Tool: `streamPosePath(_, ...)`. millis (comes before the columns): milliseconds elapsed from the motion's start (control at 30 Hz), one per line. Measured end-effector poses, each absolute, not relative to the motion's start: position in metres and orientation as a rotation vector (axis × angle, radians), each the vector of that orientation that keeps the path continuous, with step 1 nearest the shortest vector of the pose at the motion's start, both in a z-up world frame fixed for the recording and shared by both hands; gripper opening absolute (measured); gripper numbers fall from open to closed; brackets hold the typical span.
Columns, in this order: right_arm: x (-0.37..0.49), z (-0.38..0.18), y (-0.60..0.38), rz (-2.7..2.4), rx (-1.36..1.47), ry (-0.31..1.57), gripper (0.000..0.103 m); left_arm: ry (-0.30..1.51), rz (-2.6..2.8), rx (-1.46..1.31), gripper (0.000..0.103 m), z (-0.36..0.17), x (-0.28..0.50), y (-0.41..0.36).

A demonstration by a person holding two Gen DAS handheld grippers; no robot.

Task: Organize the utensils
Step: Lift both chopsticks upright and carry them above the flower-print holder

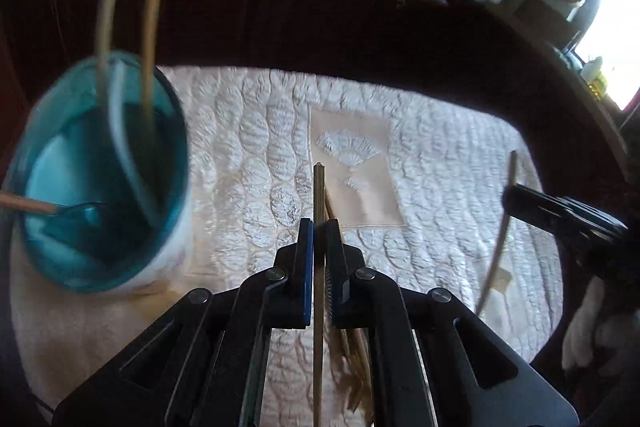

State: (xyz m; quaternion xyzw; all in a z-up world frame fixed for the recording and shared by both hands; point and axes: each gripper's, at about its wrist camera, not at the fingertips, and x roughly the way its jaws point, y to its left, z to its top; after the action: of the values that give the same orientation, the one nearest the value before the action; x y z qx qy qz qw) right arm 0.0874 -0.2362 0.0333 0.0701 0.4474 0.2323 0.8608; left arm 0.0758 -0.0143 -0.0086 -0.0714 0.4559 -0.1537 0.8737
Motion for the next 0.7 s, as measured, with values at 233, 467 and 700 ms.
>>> streamPosePath(233,0.074,0.055,-0.216,0.509,0.114,0.902,0.006,0.857,-0.303,-0.142,0.004,0.036,0.042,0.017)
streamPosePath(467,0.065,0.079,-0.193,0.539,0.074,0.849,0.006,0.806,-0.291,-0.146,0.004,0.056,0.022,0.026)
streamPosePath(700,0.063,0.1,-0.171,0.571,0.035,0.802,0.006,0.745,-0.288,-0.148,0.004,0.084,0.003,0.038)
